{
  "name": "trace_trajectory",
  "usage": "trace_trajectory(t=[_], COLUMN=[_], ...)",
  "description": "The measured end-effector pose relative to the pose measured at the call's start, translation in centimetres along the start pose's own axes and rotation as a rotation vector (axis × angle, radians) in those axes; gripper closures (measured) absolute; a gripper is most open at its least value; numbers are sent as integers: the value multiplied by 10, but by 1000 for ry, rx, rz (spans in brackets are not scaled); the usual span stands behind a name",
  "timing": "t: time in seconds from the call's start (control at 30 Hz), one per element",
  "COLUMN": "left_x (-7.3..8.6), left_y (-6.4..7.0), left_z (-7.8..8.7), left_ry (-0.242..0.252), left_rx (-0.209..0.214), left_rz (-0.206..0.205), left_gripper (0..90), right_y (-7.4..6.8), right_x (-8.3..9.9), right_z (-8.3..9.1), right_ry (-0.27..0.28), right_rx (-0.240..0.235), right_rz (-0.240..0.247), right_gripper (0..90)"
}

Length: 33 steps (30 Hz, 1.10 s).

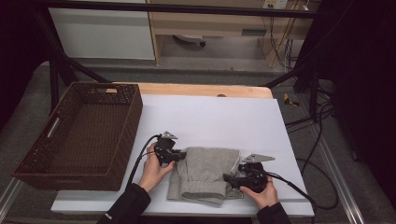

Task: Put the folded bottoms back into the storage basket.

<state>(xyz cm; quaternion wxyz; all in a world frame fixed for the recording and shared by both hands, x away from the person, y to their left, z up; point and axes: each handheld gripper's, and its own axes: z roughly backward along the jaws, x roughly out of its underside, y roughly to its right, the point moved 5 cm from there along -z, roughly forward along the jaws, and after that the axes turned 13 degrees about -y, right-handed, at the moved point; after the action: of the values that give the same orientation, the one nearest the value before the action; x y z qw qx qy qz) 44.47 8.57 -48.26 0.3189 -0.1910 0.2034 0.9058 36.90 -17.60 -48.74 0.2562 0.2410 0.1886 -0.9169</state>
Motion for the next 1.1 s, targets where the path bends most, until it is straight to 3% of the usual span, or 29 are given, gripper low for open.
trace_trajectory(t=[0.3,0.8,1.1], left_x=[0,-1,-1], left_y=[0,-1,-1], left_z=[0,0,1], left_ry=[1,-1,-1], left_rx=[1,14,18], left_rz=[-6,10,12], left_gripper=[765,770,788], right_y=[-4,-4,-3], right_x=[1,-1,-3], right_z=[2,1,1], right_ry=[-15,-45,-40], right_rx=[-35,-61,-76], right_rz=[-37,-54,-75], right_gripper=[405,636,684])
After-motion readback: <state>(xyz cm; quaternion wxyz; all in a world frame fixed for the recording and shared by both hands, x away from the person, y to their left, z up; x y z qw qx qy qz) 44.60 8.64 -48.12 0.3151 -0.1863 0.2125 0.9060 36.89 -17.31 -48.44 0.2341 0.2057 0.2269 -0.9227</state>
